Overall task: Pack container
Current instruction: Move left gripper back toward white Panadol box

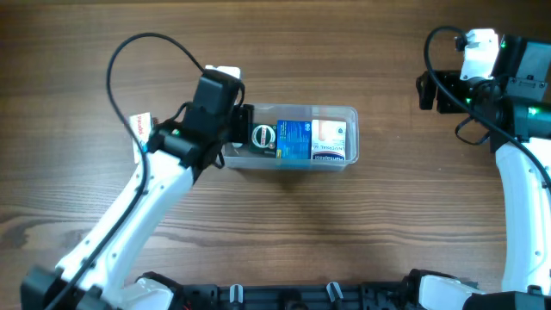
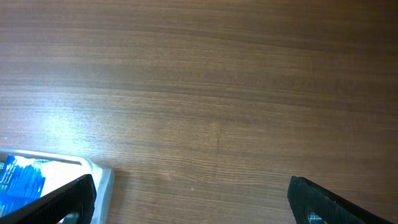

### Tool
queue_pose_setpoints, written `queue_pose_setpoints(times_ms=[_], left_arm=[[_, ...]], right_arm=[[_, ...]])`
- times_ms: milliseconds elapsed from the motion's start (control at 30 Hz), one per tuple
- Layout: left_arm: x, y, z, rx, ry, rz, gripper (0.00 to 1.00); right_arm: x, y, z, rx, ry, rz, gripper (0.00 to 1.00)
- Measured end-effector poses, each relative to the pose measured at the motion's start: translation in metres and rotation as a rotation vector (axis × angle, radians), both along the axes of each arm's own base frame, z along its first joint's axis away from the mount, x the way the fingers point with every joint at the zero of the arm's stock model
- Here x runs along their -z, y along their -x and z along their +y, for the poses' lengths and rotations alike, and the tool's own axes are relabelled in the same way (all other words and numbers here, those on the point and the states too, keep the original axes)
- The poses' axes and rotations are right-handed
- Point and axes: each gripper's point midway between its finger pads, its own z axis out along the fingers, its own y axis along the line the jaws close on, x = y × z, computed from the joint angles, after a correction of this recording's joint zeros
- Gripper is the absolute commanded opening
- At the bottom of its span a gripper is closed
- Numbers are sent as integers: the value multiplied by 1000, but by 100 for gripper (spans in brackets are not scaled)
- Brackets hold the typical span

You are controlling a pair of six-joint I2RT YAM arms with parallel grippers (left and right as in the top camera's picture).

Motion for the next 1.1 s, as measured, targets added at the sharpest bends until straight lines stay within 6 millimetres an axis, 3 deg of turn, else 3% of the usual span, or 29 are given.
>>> queue_pose_setpoints(times_ms=[100,133,200,233,267,300,333,367,500,567,767,900,933,967,1000,1033,1100], left_arm=[[-21,9,10,-17,18,-33,27],[-22,14,20,-43,16,-19,34],[-21,20,53,-140,6,22,55],[-18,22,68,-183,-1,45,73],[-12,27,86,-245,-5,87,83],[-7,31,107,-309,-12,121,77],[-4,34,134,-401,-7,144,61],[-4,33,135,-403,14,148,7],[5,23,129,-394,90,174,4],[25,19,124,-385,103,238,10],[97,6,98,-333,190,446,6],[95,-14,90,-307,240,384,4],[96,-13,94,-320,225,386,12],[99,-10,105,-351,192,393,37],[100,-7,117,-390,173,402,78],[102,-5,129,-422,157,408,100],[103,-2,157,-500,141,408,100]], right_arm=[[0,0,0,0,0,0,100],[0,0,0,0,0,0,100],[0,0,0,0,0,0,100],[0,0,0,0,0,0,100],[0,0,0,0,0,0,100],[0,0,0,0,0,0,100],[0,0,0,0,0,0,100],[0,0,0,0,0,0,100],[0,0,0,0,0,0,100],[0,0,0,0,0,0,100],[0,0,0,0,0,0,100],[0,0,0,0,0,0,100],[0,0,0,0,0,0,100],[0,0,0,0,0,-1,100],[0,0,0,0,0,0,100],[0,0,0,0,0,0,100],[0,0,0,0,0,0,100]])
